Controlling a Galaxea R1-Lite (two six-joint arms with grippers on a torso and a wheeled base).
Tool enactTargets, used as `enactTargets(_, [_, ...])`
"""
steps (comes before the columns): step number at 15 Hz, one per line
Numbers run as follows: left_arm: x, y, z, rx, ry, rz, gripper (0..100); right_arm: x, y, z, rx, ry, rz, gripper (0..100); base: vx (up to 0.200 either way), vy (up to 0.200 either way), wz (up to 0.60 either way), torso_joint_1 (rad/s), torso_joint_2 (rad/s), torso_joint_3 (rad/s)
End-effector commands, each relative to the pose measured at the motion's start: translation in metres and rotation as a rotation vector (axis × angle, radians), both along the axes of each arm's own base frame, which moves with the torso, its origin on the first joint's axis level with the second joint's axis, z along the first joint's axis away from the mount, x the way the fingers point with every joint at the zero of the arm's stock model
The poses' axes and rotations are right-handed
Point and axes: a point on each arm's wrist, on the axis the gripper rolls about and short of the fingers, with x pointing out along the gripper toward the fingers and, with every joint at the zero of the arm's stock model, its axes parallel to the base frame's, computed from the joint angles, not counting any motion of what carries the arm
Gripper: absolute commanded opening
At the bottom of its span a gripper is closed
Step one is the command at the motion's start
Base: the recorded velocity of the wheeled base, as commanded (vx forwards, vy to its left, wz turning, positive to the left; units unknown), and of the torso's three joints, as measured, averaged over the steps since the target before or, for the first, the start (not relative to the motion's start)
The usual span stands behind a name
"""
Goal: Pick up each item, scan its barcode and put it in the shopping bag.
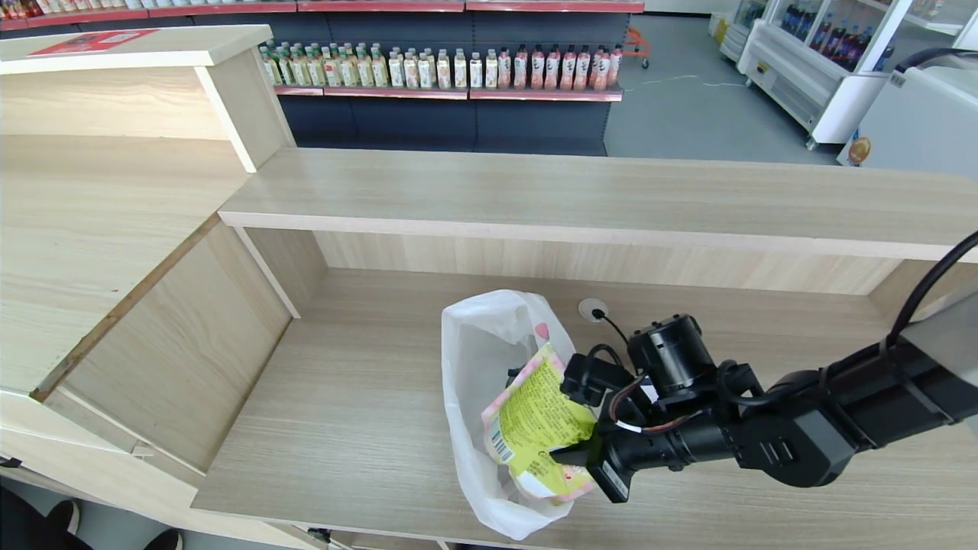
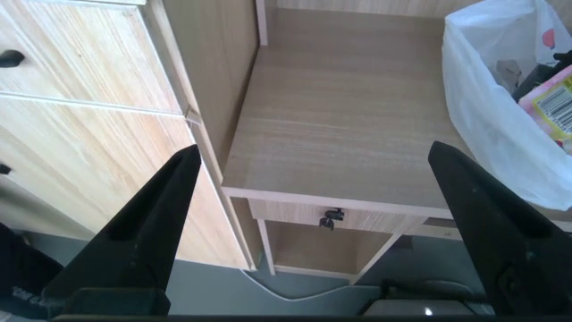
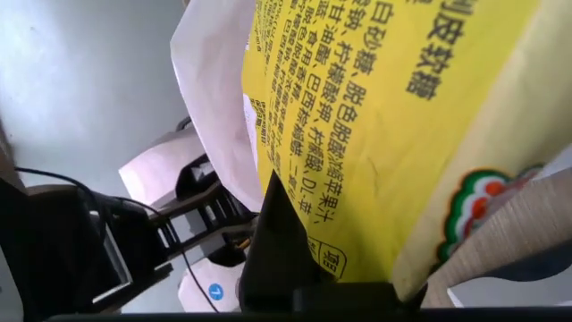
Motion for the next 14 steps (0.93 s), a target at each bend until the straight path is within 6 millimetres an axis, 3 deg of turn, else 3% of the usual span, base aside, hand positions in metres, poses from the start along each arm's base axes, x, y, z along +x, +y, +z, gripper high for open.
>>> enactTargets(1, [0.0, 0.0, 0.0, -0.001, 0.0, 0.0, 100, 0.002, 0.006, -0.007, -0.009, 0.013, 0.012, 0, 0.0, 0.0, 0.0, 0.0, 0.0, 0.0])
enactTargets(2, [0.0, 0.0, 0.0, -0.001, 0.0, 0.0, 100, 0.002, 0.009, -0.01, -0.013, 0.02, 0.018, 100, 0.0, 0.0, 0.0, 0.0, 0.0, 0.0])
enactTargets(9, [0.0, 0.0, 0.0, 0.001, 0.0, 0.0, 100, 0.003, 0.028, 0.023, 0.198, 0.033, -0.055, 100, 0.0, 0.0, 0.0, 0.0, 0.0, 0.0])
enactTargets(14, [0.0, 0.0, 0.0, -0.001, 0.0, 0.0, 100, -0.022, 0.004, 0.076, 0.365, 0.078, -0.157, 100, 0.0, 0.0, 0.0, 0.0, 0.0, 0.0])
